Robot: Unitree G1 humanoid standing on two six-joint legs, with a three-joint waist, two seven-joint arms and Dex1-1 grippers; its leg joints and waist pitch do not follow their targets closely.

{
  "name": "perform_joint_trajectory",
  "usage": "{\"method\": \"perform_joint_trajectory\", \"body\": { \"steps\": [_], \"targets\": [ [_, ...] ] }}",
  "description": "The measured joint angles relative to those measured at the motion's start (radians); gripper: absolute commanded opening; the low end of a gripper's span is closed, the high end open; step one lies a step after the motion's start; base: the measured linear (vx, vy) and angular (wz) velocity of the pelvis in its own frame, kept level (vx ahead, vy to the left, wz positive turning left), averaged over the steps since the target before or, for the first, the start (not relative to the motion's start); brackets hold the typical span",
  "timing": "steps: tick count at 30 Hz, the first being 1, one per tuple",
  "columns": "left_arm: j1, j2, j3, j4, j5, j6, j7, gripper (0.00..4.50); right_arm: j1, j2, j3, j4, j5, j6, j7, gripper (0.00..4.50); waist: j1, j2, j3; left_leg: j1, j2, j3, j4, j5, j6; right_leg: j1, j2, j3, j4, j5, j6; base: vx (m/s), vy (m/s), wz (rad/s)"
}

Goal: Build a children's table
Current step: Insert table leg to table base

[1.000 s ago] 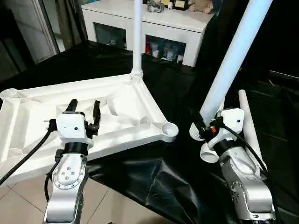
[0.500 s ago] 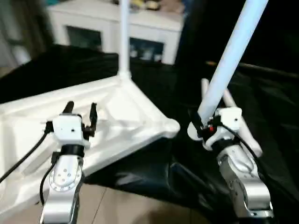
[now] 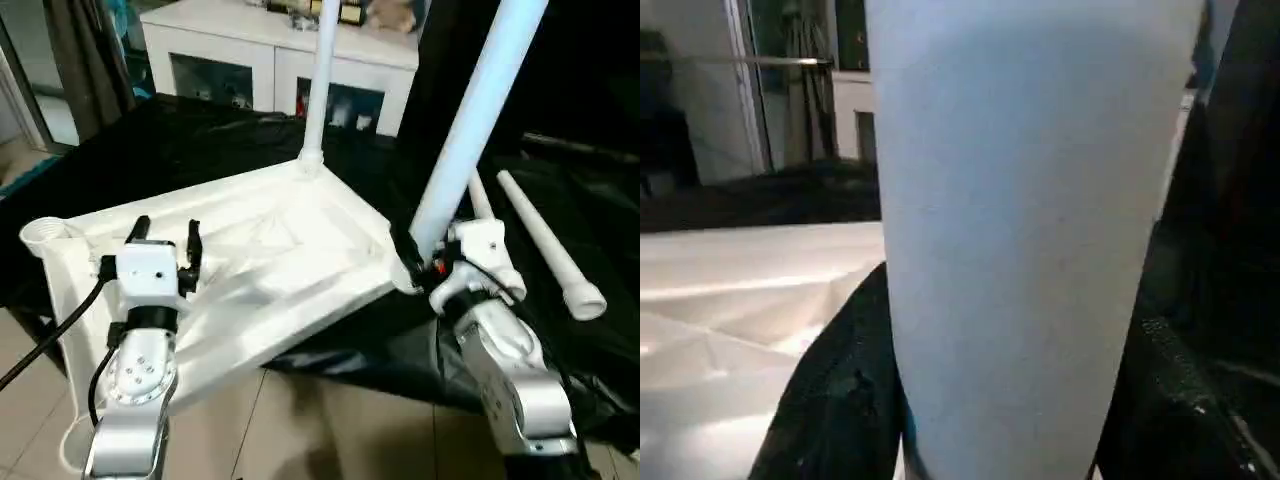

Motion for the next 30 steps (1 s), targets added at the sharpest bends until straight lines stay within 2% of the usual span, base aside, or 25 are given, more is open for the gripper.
{"method": "perform_joint_trajectory", "body": {
  "steps": [1,3,5,7,10,12,14,16,17,18,21,24,26,28,29,30],
  "targets": [
    [-0.016,-0.002,0.000,0.010,0.000,0.006,0.000,3.07,-0.023,0.002,-0.007,0.018,0.003,0.013,-0.004,1.91,0.006,-0.010,-0.003,-0.006,-0.002,0.003,-0.006,0.006,-0.008,-0.004,-0.012,-0.003,-0.002,0.002,0.024,-0.094,-0.069,-0.11],
    [-0.034,-0.002,-0.013,0.024,0.000,0.014,-0.010,3.07,-0.034,-0.002,-0.019,0.037,0.004,0.019,-0.008,1.91,0.025,-0.012,-0.002,-0.001,-0.005,0.018,-0.031,0.011,-0.013,-0.016,-0.021,-0.003,-0.004,0.010,0.021,-0.090,-0.080,-0.13],
    [-0.050,0.003,-0.013,0.030,-0.016,0.027,-0.038,3.07,-0.035,-0.011,-0.020,0.065,0.003,0.020,-0.002,1.91,0.040,-0.009,0.000,0.009,-0.001,0.026,-0.049,0.021,-0.019,-0.019,-0.022,-0.003,-0.005,0.012,0.019,-0.067,-0.078,-0.08],
    [-0.052,0.014,-0.004,0.030,-0.043,0.040,-0.062,3.07,-0.037,-0.020,-0.007,0.074,-0.002,0.020,0.014,1.91,0.052,-0.007,0.002,0.010,0.007,0.029,-0.052,0.025,-0.025,-0.023,-0.019,-0.007,-0.004,0.015,0.013,-0.025,-0.033,-0.04],
    [-0.050,0.011,0.003,0.030,-0.060,0.054,-0.066,3.07,-0.038,-0.021,0.002,0.074,-0.001,0.024,0.030,1.91,0.058,-0.009,0.004,0.011,0.010,0.033,-0.058,0.026,-0.028,-0.028,-0.018,-0.007,-0.004,0.017,0.009,0.000,0.000,0.00],
    [-0.039,0.012,0.005,0.030,-0.061,0.062,-0.067,3.07,-0.039,-0.028,0.005,0.074,-0.001,0.032,0.034,1.91,0.063,-0.010,0.005,0.020,0.012,0.040,-0.064,0.026,-0.028,-0.022,-0.018,-0.006,-0.010,0.016,0.009,0.000,0.000,0.00],
    [-0.027,0.015,0.005,0.030,-0.058,0.080,-0.076,3.07,-0.046,-0.040,0.005,0.084,-0.001,0.036,0.043,1.91,0.064,-0.012,0.008,0.038,0.014,0.046,-0.078,0.026,-0.028,-0.002,-0.018,-0.010,-0.029,0.016,0.009,0.000,0.000,0.00],
    [-0.025,0.016,0.004,0.030,-0.057,0.086,-0.080,3.07,-0.062,-0.047,0.006,0.099,-0.001,0.039,0.058,1.91,0.063,-0.010,0.011,0.056,0.023,0.047,-0.083,0.026,-0.028,0.026,-0.018,-0.025,-0.055,0.016,0.009,0.032,0.016,-0.03],
    [-0.025,0.017,0.003,0.029,-0.057,0.087,-0.082,3.07,-0.067,-0.047,0.006,0.099,-0.001,0.039,0.063,1.91,0.063,-0.009,0.011,0.062,0.027,0.047,-0.084,0.026,-0.028,0.031,-0.018,-0.032,-0.064,0.016,0.010,0.064,0.031,-0.07],
    [-0.025,0.018,0.003,0.029,-0.057,0.090,-0.084,3.07,-0.070,-0.047,0.007,0.099,-0.001,0.039,0.068,1.91,0.062,-0.010,0.011,0.069,0.030,0.047,-0.085,0.026,-0.028,0.043,-0.017,-0.036,-0.073,0.016,0.010,0.081,0.040,-0.09],
    [-0.025,0.022,0.002,0.029,-0.058,0.098,-0.088,3.07,-0.071,-0.046,0.015,0.104,-0.001,0.039,0.077,1.91,0.055,-0.017,0.007,0.078,0.029,0.050,-0.086,0.018,-0.022,0.057,-0.018,-0.035,-0.082,0.014,0.013,0.114,0.032,-0.07],
    [-0.026,0.028,0.000,0.029,-0.058,0.101,-0.100,3.07,-0.071,-0.041,0.025,0.116,-0.001,0.038,0.077,1.91,0.051,-0.018,0.005,0.079,0.028,0.055,-0.091,0.007,-0.018,0.061,-0.018,-0.034,-0.088,0.006,0.012,0.137,0.009,-0.02],
    [-0.032,0.029,-0.005,0.029,-0.059,0.101,-0.108,3.07,-0.071,-0.041,0.027,0.135,-0.002,0.038,0.077,1.91,0.055,-0.018,0.004,0.070,0.027,0.056,-0.090,0.001,-0.008,0.062,-0.018,-0.034,-0.088,-0.006,0.014,0.097,-0.005,0.03],
    [-0.034,0.034,-0.006,0.029,-0.060,0.101,-0.112,3.07,-0.071,-0.039,0.028,0.140,-0.002,0.038,0.077,1.91,0.058,-0.016,0.003,0.069,0.025,0.052,-0.087,-0.007,-0.001,0.062,-0.018,-0.033,-0.087,-0.014,0.017,0.139,-0.008,0.09],
    [-0.037,0.040,-0.005,0.029,-0.061,0.101,-0.116,3.07,-0.072,-0.037,0.030,0.140,-0.002,0.038,0.077,1.91,0.057,-0.015,0.002,0.072,0.023,0.045,-0.084,-0.015,-0.003,0.060,-0.017,-0.032,-0.078,-0.020,0.024,0.175,-0.007,0.11],
    [-0.037,0.046,-0.001,0.030,-0.061,0.101,-0.119,3.07,-0.076,-0.034,0.038,0.141,-0.003,0.038,0.078,1.91,0.052,-0.017,0.002,0.075,0.019,0.039,-0.078,-0.022,-0.004,0.045,-0.019,-0.031,-0.050,-0.031,0.018,0.181,-0.032,0.08]
  ]
}}
